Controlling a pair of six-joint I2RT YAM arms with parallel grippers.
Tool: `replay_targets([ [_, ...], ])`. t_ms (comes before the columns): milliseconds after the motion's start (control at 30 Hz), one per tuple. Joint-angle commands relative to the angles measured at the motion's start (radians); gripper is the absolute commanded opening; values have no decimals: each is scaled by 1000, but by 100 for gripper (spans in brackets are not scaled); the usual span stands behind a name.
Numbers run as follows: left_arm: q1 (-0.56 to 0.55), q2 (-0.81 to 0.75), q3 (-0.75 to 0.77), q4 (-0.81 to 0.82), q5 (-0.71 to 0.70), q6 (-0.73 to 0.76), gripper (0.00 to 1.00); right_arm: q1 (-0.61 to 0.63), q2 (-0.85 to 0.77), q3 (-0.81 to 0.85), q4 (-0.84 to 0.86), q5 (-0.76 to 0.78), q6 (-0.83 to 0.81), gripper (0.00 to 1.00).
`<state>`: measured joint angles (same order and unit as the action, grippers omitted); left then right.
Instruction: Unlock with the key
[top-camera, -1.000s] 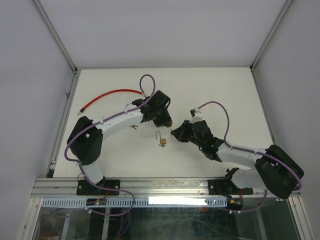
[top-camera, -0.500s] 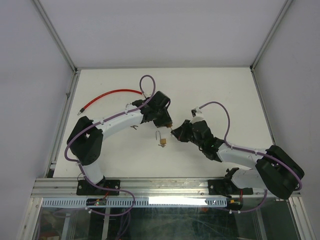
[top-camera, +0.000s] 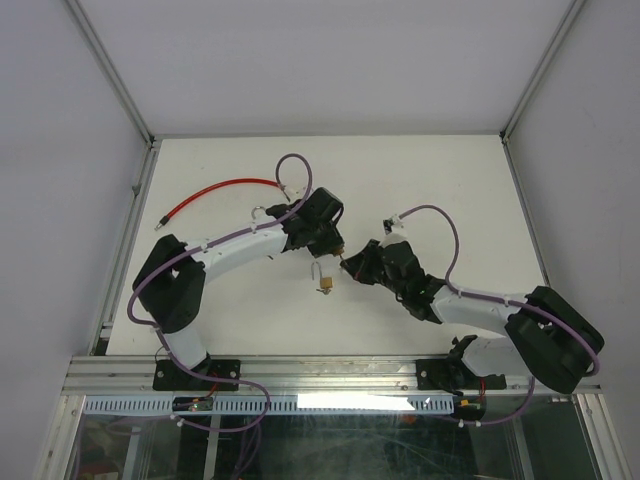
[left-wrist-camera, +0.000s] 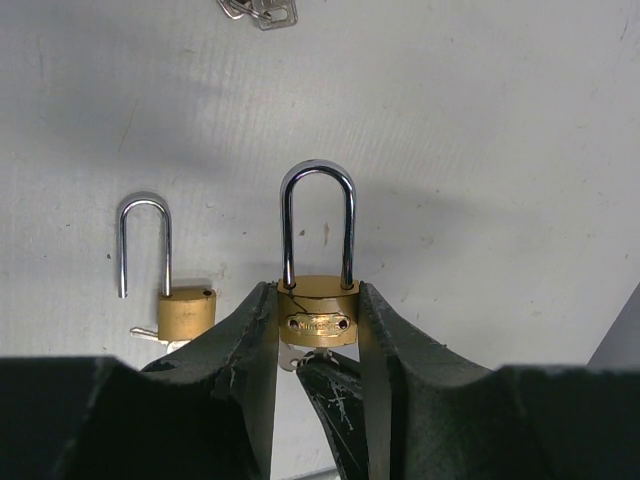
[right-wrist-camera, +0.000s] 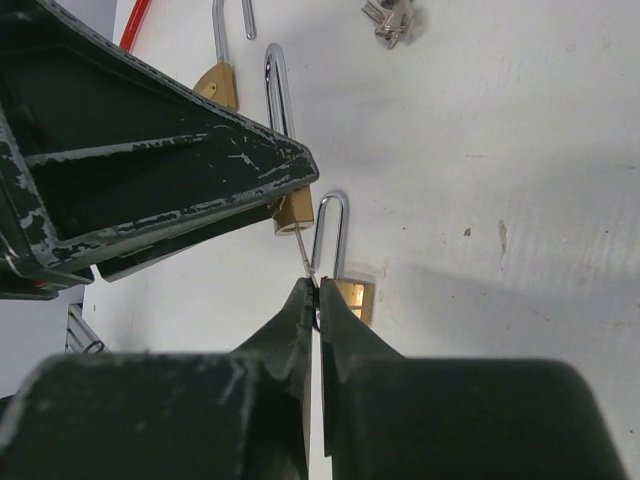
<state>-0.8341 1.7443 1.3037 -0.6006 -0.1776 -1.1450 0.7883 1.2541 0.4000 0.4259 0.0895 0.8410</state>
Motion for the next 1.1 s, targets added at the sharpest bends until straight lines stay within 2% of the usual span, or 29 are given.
replay_targets([
  [0,-31,-65,-9,30,-6,-82,18,8,31,18,177,83,28,0],
  [167,-38,-84,-31,58,6,-103,18,14,48,-18,328,120,-4,0],
  [367,-63,-82,-31,63,16,-80,18,11,39,5,374,122,-98,0],
  [700,-83,-90,-49,62,13,-27,15,-100,17,67,378,-129,-169,0],
  [833,-97,-95,-41,69,15,-18,15,-108,9,75,366,-98,-178,0],
  [933,-114,-102,-38,112,38,2,14,-110,31,74,429,-90,-173,0],
  [1067,-125,-159,-100,227,44,45,11,-140,18,67,483,-170,-143,0],
])
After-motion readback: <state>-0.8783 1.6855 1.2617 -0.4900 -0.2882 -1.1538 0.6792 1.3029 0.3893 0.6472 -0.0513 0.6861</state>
